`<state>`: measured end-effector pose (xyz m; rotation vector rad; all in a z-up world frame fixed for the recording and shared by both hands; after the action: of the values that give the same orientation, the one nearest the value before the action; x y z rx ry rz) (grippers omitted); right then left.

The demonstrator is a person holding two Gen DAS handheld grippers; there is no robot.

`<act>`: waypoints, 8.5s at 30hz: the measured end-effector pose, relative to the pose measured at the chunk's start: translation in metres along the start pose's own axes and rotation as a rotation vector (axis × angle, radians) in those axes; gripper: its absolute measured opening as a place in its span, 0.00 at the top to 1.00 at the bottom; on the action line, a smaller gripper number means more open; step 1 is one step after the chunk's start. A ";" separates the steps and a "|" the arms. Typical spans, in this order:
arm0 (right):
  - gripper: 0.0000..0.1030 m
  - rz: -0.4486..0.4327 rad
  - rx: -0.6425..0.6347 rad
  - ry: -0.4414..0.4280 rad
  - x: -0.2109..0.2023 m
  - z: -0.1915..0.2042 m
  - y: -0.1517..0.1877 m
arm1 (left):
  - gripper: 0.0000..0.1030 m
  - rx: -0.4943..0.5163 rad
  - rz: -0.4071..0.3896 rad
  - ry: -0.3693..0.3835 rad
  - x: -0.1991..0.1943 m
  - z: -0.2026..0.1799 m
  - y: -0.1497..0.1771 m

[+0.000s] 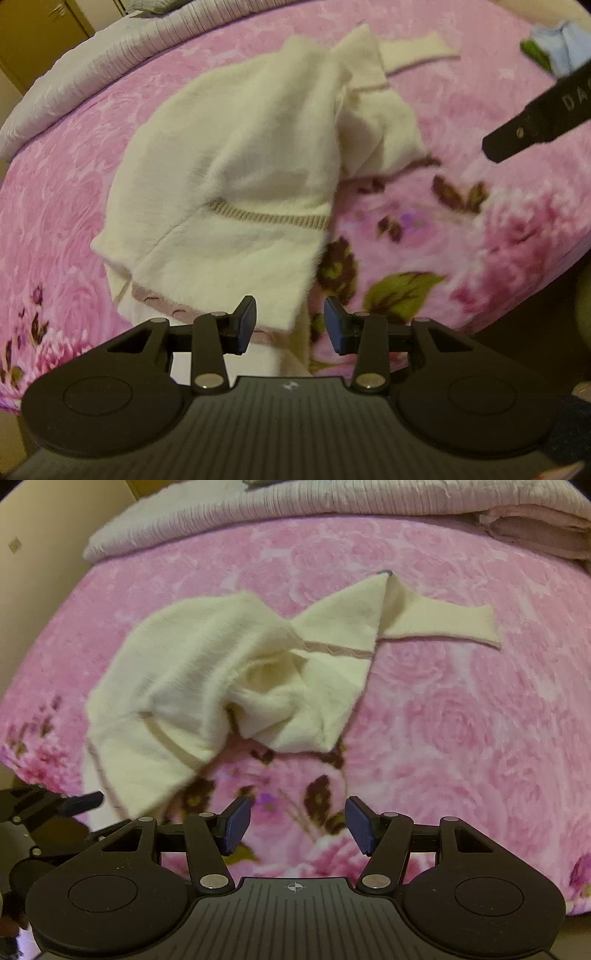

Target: Fold clothes

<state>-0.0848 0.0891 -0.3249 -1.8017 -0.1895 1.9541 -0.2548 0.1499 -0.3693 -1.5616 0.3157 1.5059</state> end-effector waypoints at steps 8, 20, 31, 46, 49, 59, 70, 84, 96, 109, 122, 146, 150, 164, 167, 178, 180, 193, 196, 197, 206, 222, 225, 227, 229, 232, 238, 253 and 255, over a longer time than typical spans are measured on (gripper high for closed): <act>0.41 0.033 -0.096 -0.006 0.045 -0.009 0.003 | 0.65 0.108 -0.037 -0.141 0.052 -0.009 0.000; 0.41 -0.044 -0.202 -0.033 0.063 -0.013 -0.021 | 0.95 -0.113 -0.194 -0.393 -0.013 0.130 0.012; 0.41 -0.086 -0.566 0.061 0.099 0.009 -0.019 | 0.72 0.103 -0.248 -0.259 -0.001 0.082 0.035; 0.41 -0.086 -0.551 0.053 0.093 -0.011 -0.015 | 0.64 0.291 -0.217 -0.162 -0.030 0.019 0.036; 0.41 -0.088 -0.550 0.051 0.095 -0.011 -0.016 | 0.60 0.309 -0.227 -0.196 -0.001 0.013 0.024; 0.41 -0.114 -0.576 0.041 0.093 -0.008 -0.023 | 0.94 0.224 -0.245 -0.295 0.034 0.076 0.012; 0.41 -0.163 -0.733 0.081 0.119 0.015 -0.028 | 0.87 0.048 -0.250 -0.313 0.028 0.145 0.028; 0.92 -0.476 -0.547 0.297 -0.006 -0.022 -0.117 | 0.95 -0.026 -0.451 -0.432 -0.103 0.212 -0.039; 0.92 -0.996 -0.529 0.458 -0.283 -0.023 -0.193 | 0.95 -0.195 -0.816 -0.319 -0.320 0.250 -0.134; 0.92 -0.994 -0.593 0.423 -0.371 0.003 -0.127 | 0.95 -0.241 -0.771 -0.196 -0.368 0.240 -0.106; 0.42 -0.489 -0.256 0.467 -0.171 -0.072 -0.372 | 0.72 -0.343 -0.329 0.076 -0.115 0.331 -0.329; 0.41 0.096 0.183 0.248 0.050 -0.091 -0.044 | 0.64 -0.385 0.118 0.245 0.027 0.258 -0.061; 0.41 0.086 0.060 0.281 0.068 -0.077 -0.021 | 0.64 -0.342 0.153 0.245 0.046 0.217 -0.034; 0.90 0.045 -0.187 0.627 0.024 -0.166 -0.056 | 0.90 -0.365 -0.101 -0.249 0.051 0.356 -0.061; 0.89 -0.030 -0.053 0.780 -0.024 -0.231 -0.077 | 0.89 -0.459 -0.090 -0.456 0.026 0.454 -0.050; 0.32 -0.081 0.742 -0.009 0.006 -0.175 0.011 | 0.78 -0.787 0.149 0.015 0.032 0.368 0.052; 0.32 -0.072 0.786 -0.155 0.028 -0.133 0.025 | 0.76 -0.833 0.151 0.190 0.040 0.316 0.050; 0.57 -0.138 0.823 -0.356 0.062 -0.080 0.018 | 0.94 -0.867 0.150 0.363 0.085 0.243 0.024; 0.89 -0.066 0.703 -0.339 0.059 -0.064 -0.003 | 0.95 -0.814 0.103 0.371 0.057 0.243 0.011; 0.92 -0.055 0.654 -0.317 0.051 -0.062 -0.010 | 0.95 -0.812 0.069 0.369 0.042 0.248 0.008; 0.82 0.219 0.448 -0.172 0.013 -0.053 0.020 | 0.92 -0.834 0.253 0.032 0.003 0.283 0.085; 0.67 0.019 0.205 0.004 0.020 -0.105 -0.132 | 0.73 -0.364 -0.054 0.070 0.006 0.233 -0.106; 0.67 -0.001 0.162 0.043 0.040 -0.110 -0.166 | 0.73 -0.267 -0.067 0.075 0.040 0.234 -0.140; 0.67 -0.016 0.135 0.062 0.054 -0.112 -0.189 | 0.73 -0.204 -0.075 0.046 0.061 0.235 -0.162; 0.67 -0.024 0.106 0.071 0.072 -0.113 -0.211 | 0.73 -0.148 -0.094 0.036 0.078 0.234 -0.183; 0.67 -0.037 0.040 0.088 0.098 -0.114 -0.245 | 0.72 -0.082 -0.111 0.015 0.100 0.233 -0.203; 0.67 -0.083 -0.130 0.100 0.149 -0.114 -0.313 | 0.72 -0.056 -0.110 0.033 0.137 0.230 -0.226; 0.57 -0.068 -0.183 -0.058 0.270 -0.156 -0.393 | 0.95 -0.039 -0.145 0.055 0.180 0.246 -0.249; 0.93 -0.088 -0.186 -0.067 0.265 -0.154 -0.391 | 0.96 -0.046 -0.184 0.022 0.177 0.268 -0.270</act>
<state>0.1539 0.5131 -0.4239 -1.8092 -0.4789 1.9925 -0.1977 0.5657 -0.3688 -1.5990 0.1460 1.3618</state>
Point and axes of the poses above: each gripper's, at about its wrist camera, not at the fingertips, and x roughly the way its jaws point, z to its left, y to its underside, the point moved 10 cm from there along x, roughly the way its jaws point, and after that the axes turned 10 degrees about -x, right-handed, at the moved point
